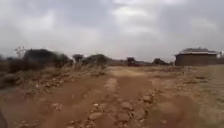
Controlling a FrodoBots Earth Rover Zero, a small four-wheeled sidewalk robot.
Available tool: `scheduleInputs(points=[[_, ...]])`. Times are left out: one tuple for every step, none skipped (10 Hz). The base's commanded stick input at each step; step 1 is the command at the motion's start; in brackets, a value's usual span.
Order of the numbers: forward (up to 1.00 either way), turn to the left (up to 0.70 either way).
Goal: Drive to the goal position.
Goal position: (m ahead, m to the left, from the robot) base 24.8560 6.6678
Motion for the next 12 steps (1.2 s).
scheduleInputs(points=[[0.50,0.00],[0.50,0.00],[0.50,0.00],[0.50,0.00],[0.50,0.00],[0.50,0.00],[0.50,0.00],[0.50,0.00],[0.50,0.00],[0.50,0.00],[0.50,0.00],[0.50,-0.30]])
